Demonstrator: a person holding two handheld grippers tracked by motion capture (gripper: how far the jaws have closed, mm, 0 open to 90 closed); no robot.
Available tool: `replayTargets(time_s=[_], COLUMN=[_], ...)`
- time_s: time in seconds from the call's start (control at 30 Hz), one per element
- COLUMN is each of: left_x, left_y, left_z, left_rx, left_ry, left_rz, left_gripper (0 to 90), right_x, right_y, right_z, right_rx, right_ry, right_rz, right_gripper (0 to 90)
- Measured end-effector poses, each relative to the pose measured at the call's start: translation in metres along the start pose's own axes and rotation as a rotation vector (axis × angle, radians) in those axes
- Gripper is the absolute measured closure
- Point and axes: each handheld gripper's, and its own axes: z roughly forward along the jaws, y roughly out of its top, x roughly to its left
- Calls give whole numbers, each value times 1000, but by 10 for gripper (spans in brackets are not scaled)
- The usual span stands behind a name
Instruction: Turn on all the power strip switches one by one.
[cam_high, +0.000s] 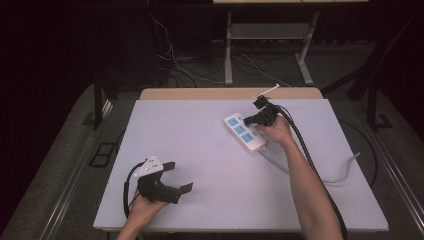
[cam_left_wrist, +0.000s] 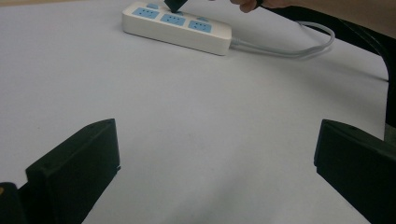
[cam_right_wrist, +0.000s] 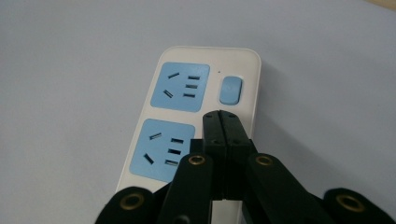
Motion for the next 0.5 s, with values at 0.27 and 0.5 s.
replayTargets(time_s=[0.27, 0.5], left_x=[0, -1], left_y=[0, 0], left_z=[1, 1], left_rx=[4, 6], left_ry=[-2, -2], left_rz=[3, 4], left_gripper=[0, 0], right_x=[1, 1], right_y=[1, 2], right_z=[-4, -11], right_rx=[26, 26], right_ry=[-26, -31], right_rz=[-20, -29], right_gripper=[900, 900])
